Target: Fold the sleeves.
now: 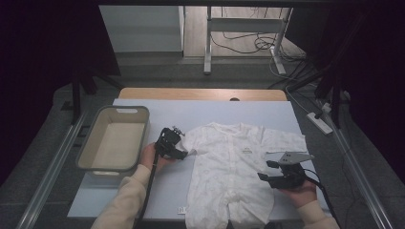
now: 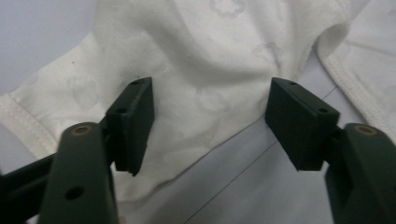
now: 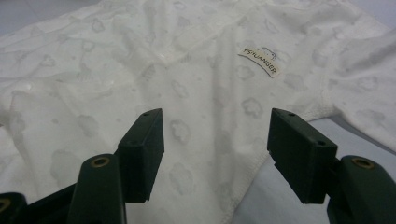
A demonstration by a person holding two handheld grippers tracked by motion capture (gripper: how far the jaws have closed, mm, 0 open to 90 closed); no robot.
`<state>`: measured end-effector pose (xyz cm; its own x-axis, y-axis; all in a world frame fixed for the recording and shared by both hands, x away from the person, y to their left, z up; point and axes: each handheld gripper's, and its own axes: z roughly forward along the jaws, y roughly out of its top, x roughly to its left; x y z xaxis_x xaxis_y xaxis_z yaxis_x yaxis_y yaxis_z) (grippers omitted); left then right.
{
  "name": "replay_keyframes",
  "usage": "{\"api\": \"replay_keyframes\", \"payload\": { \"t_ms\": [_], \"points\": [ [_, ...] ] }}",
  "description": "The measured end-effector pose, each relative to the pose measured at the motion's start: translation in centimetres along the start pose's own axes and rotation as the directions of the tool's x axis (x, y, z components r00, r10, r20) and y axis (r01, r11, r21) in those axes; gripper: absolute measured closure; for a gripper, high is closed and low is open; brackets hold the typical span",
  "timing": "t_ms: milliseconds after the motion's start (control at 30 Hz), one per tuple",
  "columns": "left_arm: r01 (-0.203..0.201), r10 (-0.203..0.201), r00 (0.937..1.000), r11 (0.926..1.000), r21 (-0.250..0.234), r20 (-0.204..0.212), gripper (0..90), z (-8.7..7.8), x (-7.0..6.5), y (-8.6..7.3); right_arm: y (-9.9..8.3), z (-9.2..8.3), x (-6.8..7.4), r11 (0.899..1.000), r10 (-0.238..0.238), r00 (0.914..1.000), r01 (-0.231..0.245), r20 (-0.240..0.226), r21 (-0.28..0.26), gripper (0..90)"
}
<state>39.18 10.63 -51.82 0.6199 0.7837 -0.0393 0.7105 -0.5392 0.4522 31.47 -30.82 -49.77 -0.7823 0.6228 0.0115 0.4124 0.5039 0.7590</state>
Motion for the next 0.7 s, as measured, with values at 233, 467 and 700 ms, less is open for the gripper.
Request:
{"api": "replay_keyframes", "payload": {
  "t_ms": [233, 467, 700],
  "points": [
    [-0.013, 0.013, 0.9999, 0.9997, -0.019, 0.0, 70.9, -0.2, -0.4, 0.0, 0.0, 0.0, 0.0, 1.0, -0.001, 1.0, 0.001, 0.001, 0.006, 36.5],
    [-0.006, 0.006, 1.0, 0.9995, -0.032, 0.006, 86.4, -0.2, -0.3, -0.1, 0.0, 0.0, 0.0, 1.0, -0.002, 1.0, 0.002, 0.003, 0.008, 36.5],
    [-0.025, 0.029, 0.9983, 0.9964, -0.081, 0.051, 86.3, -0.9, -1.3, 0.5, 0.0, 0.0, 0.0, 1.0, -0.002, 1.0, 0.002, 0.005, 0.006, 36.5]
  ]
}}
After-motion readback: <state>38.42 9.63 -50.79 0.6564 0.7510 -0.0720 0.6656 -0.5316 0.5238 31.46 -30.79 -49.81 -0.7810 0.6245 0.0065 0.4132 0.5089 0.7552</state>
